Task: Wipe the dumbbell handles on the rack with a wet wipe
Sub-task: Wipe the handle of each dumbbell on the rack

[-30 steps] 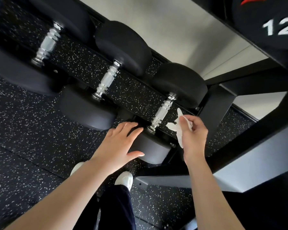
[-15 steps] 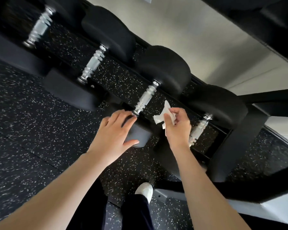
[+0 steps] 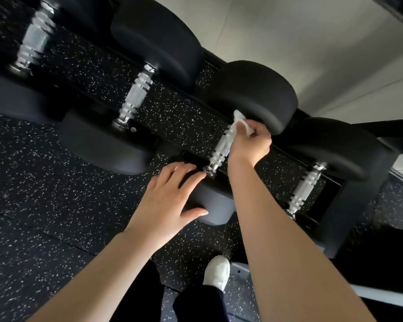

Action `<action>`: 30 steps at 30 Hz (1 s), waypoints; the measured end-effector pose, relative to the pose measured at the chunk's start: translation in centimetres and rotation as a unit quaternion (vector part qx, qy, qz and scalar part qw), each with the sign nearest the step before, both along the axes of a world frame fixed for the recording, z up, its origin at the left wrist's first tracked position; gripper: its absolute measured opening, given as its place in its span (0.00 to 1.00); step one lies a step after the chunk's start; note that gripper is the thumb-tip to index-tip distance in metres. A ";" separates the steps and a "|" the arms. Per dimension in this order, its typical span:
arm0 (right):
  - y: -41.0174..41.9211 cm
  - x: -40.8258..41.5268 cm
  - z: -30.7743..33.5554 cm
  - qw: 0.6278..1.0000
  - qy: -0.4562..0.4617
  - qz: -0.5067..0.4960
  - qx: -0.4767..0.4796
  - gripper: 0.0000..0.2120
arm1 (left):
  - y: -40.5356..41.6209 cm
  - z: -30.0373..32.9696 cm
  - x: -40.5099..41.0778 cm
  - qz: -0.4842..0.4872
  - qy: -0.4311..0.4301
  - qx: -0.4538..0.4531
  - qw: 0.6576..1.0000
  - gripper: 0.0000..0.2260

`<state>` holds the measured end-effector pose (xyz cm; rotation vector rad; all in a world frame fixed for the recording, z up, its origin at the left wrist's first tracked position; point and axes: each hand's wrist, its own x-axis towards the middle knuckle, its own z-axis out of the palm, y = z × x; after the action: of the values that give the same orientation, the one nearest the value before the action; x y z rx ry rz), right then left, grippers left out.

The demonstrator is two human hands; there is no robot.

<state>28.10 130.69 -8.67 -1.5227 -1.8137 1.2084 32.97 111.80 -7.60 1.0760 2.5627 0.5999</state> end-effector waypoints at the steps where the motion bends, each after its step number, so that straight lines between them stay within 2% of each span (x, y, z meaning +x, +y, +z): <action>1: 0.0 -0.3 -0.1 1.000 -0.005 0.001 0.000 0.03 | -0.1 -0.1 0.0 0.000 -0.002 0.004 1.000 0.30; 4: 0.2 -0.1 -0.2 0.996 -0.046 0.071 0.024 0.06 | -0.2 -0.3 -0.1 -0.002 -0.006 0.007 1.000 0.30; 9: 0.6 1.5 0.2 0.964 -0.131 0.231 0.024 0.06 | -0.2 -0.3 -0.1 -0.002 -0.008 0.003 1.000 0.30; 16: -1.6 5.5 0.1 0.917 -0.171 0.360 -0.002 0.04 | 0.0 -0.3 0.3 0.013 -0.015 0.008 1.000 0.30; 23: -0.7 6.6 0.6 0.894 -0.219 0.390 -0.041 0.03 | -0.2 -0.5 0.4 0.014 -0.019 0.017 1.000 0.30; 26: -0.3 7.0 0.5 0.907 -0.213 0.354 -0.080 0.03 | -0.2 -0.4 0.3 0.013 -0.017 0.014 1.000 0.30; 30: -0.4 6.9 -0.3 0.948 -0.162 0.258 -0.096 0.07 | -0.2 -0.5 0.4 0.016 -0.015 0.018 1.000 0.28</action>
<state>35.03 130.31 -8.98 -1.4595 -2.4872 1.4687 33.36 111.63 -8.09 1.0321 2.5568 0.6670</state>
